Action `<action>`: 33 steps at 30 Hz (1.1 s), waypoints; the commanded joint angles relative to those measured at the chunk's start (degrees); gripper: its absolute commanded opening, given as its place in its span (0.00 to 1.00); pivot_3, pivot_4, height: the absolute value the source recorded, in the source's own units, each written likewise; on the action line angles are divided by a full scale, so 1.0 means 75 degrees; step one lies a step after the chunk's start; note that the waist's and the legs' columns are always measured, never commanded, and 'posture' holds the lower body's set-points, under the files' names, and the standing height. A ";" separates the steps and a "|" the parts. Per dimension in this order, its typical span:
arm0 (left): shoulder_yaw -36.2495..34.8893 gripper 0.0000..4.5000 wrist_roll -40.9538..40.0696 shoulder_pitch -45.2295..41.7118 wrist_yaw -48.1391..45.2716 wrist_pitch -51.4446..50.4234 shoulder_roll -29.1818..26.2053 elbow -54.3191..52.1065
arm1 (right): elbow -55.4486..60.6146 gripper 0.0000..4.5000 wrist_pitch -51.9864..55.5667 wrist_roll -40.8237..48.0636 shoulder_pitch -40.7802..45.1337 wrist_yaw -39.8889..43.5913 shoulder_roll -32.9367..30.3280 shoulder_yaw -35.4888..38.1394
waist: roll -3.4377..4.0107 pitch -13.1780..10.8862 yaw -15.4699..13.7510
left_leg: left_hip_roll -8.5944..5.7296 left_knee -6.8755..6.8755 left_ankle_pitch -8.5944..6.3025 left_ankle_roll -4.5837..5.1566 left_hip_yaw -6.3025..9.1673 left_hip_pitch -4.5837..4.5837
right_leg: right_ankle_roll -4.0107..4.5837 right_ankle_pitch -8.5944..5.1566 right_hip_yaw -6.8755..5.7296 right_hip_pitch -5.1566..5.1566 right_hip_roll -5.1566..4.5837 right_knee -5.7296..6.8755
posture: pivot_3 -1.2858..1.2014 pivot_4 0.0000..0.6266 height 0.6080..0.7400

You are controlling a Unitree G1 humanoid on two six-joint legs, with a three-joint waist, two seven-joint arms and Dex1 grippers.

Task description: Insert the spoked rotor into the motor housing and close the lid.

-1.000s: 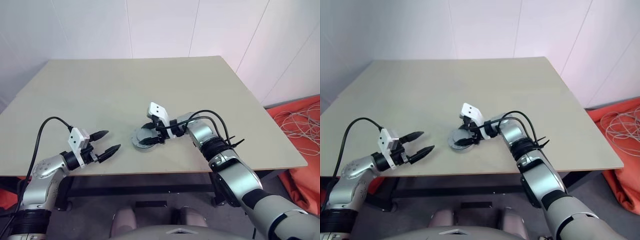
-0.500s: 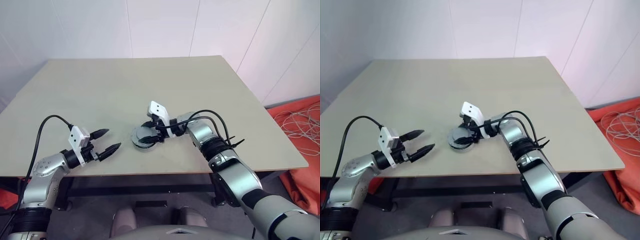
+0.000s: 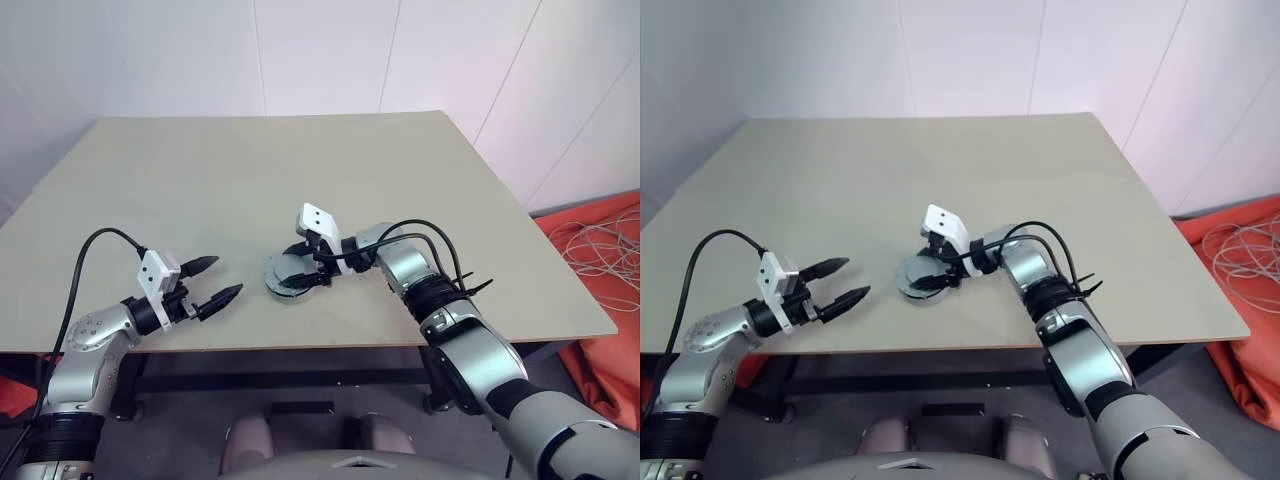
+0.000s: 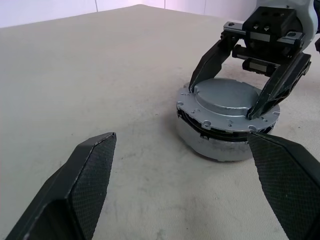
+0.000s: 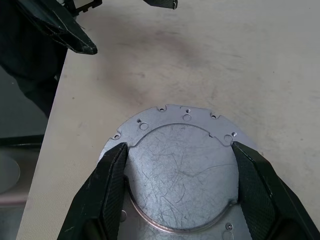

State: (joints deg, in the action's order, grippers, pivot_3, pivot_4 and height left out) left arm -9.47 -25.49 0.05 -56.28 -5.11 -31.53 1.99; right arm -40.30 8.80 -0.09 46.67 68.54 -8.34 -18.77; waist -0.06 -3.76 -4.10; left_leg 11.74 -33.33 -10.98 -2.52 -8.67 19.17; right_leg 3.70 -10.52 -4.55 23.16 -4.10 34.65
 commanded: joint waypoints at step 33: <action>-0.0111 1.00 -0.0152 -0.0207 0.0145 -0.0458 -0.0047 -0.0200 | -0.0668 0.70 -0.0425 -0.0360 -0.0040 -0.0161 0.0001 -0.0275 | -0.0001 0.0002 0.0005 | -0.0001 -0.0001 0.0000 0.0000 0.0002 -0.0027 | -0.0002 -0.0001 0.0001 -0.0028 -0.0001 -0.0001 | 0.52 0.00 1.00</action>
State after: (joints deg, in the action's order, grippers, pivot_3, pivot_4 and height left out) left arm -9.42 -25.59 -0.45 -55.47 -8.26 -31.53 2.00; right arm -43.76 4.85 -1.33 46.63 67.19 -8.14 -19.76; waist -0.07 -3.74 -4.06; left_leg 11.74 -33.34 -10.98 -2.52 -8.64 18.97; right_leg 3.69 -10.53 -4.55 22.94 -4.10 34.64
